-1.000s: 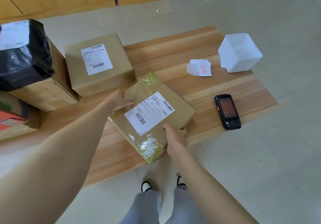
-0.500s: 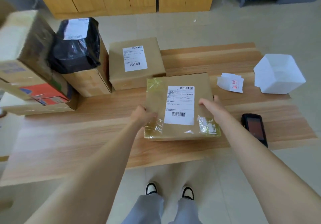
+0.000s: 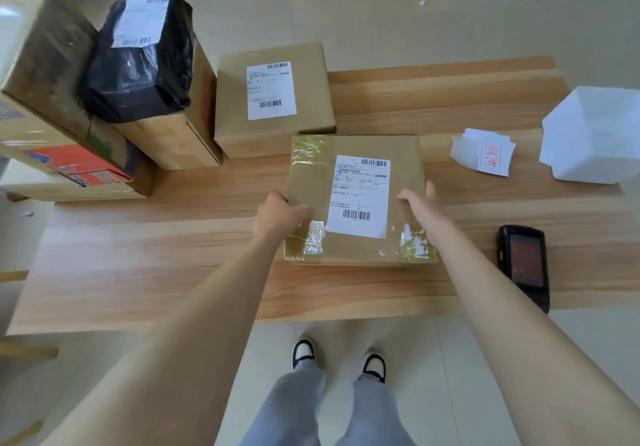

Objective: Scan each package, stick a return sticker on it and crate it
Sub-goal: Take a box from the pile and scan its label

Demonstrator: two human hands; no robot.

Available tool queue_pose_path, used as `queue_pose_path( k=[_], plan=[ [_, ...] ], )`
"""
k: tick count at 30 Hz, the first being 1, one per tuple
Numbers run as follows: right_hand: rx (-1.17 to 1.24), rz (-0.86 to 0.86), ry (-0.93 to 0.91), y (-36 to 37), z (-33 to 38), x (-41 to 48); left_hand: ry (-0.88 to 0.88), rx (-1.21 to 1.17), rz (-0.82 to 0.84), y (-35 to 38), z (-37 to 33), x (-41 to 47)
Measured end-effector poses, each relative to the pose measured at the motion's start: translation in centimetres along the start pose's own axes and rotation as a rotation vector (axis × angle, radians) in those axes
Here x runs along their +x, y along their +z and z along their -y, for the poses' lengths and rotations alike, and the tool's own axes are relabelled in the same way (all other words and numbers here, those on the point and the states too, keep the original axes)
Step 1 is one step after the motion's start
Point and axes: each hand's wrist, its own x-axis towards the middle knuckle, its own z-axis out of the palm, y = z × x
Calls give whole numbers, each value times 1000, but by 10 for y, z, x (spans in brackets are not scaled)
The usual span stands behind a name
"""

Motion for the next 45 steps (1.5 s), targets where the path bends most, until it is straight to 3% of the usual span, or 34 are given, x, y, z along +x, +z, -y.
queue_pose_path(
  k=[7, 25, 39, 45],
  plan=[
    [-59, 26, -6, -6, -1, -3, -24, -28, -18, 4, 2, -5],
    [-95, -198, 12, -123, -96, -62, -28, 74, -189, 27, -8, -58],
    [-96, -348, 60, -161, -133, -69, 139, 108, -124, 74, -37, -111],
    [-129, -311, 117, -162, -140, -48, 151, 144, -122, 88, -40, -117]
  ],
)
